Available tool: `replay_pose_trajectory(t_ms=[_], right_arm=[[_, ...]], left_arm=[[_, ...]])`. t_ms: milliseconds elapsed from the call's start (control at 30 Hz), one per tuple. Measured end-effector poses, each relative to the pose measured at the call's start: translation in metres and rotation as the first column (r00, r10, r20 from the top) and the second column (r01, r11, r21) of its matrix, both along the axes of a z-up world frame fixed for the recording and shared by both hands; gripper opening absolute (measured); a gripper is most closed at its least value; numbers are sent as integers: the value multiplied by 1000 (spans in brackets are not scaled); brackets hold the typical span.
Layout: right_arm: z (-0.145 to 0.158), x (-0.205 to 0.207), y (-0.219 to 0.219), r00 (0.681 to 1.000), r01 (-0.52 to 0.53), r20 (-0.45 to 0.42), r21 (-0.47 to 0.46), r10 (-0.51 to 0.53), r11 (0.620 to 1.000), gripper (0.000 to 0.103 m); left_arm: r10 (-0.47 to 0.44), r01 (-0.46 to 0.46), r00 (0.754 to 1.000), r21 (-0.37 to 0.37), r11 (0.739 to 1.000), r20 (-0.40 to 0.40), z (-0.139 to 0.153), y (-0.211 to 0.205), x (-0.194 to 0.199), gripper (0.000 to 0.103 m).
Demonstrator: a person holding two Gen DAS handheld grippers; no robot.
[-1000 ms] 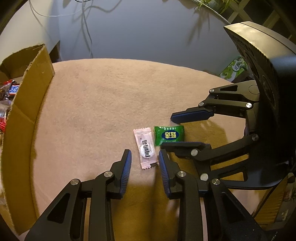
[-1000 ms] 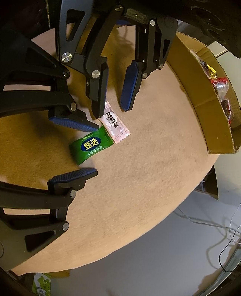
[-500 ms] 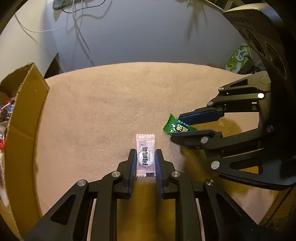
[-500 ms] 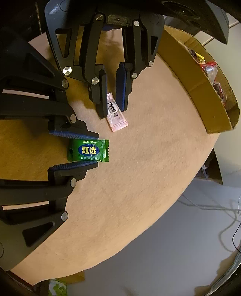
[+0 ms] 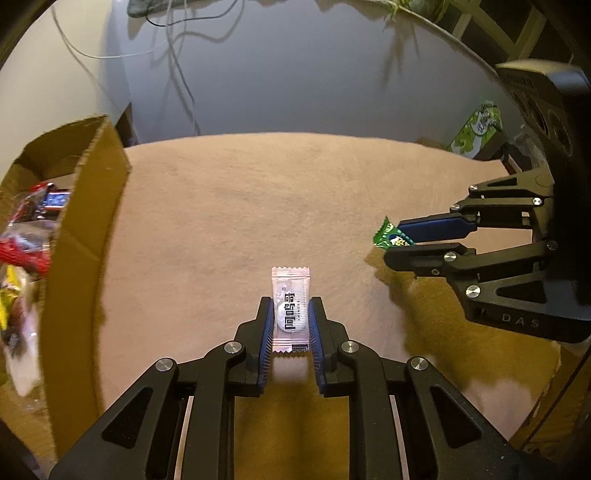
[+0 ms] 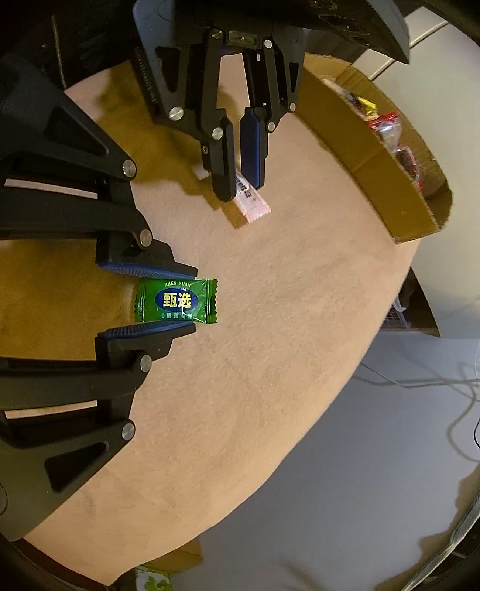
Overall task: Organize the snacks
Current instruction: 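Carry the pink-white and green candies over the box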
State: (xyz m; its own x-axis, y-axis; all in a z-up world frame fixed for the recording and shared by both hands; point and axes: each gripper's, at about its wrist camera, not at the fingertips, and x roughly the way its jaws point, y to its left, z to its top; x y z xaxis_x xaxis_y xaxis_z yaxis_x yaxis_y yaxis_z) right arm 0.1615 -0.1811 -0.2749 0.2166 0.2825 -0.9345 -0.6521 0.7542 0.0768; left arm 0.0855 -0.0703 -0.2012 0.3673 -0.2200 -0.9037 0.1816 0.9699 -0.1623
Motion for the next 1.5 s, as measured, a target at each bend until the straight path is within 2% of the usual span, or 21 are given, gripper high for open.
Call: replay_pose_trajectory(t_ms=[400,733,1067,1500], right_arm=[[46,-2,37,998,-4,58,39,1,999,23],[80,13,94,993,-64,101,62,57,996,23],[89,26,168,983,-146,118,66,137,987,23],[89,30,217,971,-217,113,43,211,975,23]], left_arm=[[67,-65,995,-28,997,70,40,56,-8,17],[176,-174,976,-27,984,130,64,120,-11,17],[269,-270,951,-17,963,153,74,172,-17,17],[313,-314,935,-19,949,165,77,196,-20,17]])
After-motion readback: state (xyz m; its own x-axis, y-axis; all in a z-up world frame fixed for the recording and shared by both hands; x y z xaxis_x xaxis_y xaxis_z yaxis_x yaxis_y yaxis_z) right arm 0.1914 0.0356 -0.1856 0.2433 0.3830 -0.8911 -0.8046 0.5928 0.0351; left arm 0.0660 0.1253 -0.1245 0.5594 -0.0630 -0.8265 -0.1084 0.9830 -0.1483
